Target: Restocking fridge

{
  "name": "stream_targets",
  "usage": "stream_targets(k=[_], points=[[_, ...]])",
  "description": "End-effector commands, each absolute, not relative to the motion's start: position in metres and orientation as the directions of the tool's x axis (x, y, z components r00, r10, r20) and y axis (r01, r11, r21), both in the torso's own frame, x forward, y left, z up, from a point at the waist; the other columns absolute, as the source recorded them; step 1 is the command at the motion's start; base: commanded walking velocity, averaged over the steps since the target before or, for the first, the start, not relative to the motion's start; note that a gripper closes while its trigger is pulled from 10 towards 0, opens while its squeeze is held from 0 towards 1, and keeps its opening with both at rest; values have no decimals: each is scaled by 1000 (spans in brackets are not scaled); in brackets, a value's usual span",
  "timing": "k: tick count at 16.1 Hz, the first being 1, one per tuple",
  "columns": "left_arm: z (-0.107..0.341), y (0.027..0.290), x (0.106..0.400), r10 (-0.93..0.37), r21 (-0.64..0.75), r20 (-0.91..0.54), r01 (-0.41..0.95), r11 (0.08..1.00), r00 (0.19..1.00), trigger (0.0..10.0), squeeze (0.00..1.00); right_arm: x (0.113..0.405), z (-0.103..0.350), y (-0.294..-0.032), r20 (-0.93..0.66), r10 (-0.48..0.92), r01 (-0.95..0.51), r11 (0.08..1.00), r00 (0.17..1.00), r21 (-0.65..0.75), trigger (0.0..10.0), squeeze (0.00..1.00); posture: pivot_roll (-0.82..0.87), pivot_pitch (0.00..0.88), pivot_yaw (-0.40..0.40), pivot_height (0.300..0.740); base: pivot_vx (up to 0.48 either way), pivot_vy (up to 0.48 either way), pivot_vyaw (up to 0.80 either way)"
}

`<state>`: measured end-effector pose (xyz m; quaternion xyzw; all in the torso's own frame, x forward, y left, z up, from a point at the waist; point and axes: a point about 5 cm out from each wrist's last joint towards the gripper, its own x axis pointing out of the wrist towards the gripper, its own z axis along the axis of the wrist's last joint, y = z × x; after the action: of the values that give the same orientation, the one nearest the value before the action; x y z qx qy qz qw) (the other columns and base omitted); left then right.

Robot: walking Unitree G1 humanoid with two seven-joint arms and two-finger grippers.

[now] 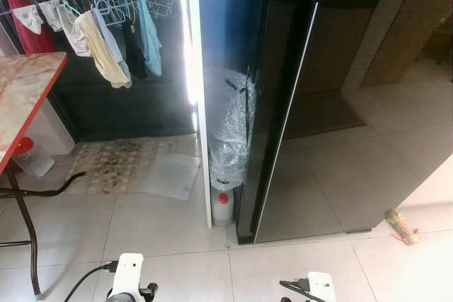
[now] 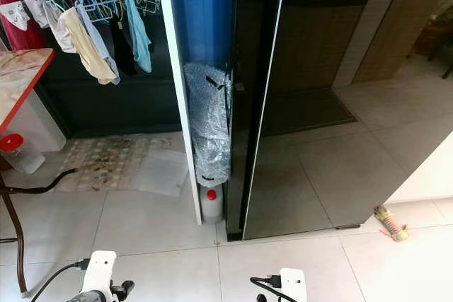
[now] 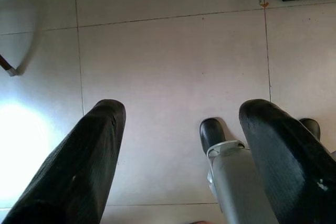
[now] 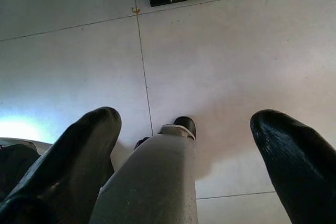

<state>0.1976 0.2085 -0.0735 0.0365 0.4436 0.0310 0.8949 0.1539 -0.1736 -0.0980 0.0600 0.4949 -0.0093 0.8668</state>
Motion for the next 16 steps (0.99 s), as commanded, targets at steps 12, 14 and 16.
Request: stream_targets(k=[12, 14, 16], points=[[-77, 195, 198, -24, 45, -866, 125, 991, 500, 10000, 0, 200, -72, -214, -834, -39, 111, 993, 550, 27, 10000, 0, -84, 0, -18, 722, 0, 0, 0], [-77, 196, 198, -25, 44, -866, 126, 991, 500, 10000, 0, 200, -72, -214, -835, -39, 112, 993, 549, 27, 10000, 0, -86, 0, -16, 722, 0, 0, 0], [-77, 196, 198, -25, 45, -865, 127, 991, 502, 10000, 0, 200, -72, -214, -835, -40, 113, 993, 549, 27, 10000, 0, -87, 0, -15, 722, 0, 0, 0]])
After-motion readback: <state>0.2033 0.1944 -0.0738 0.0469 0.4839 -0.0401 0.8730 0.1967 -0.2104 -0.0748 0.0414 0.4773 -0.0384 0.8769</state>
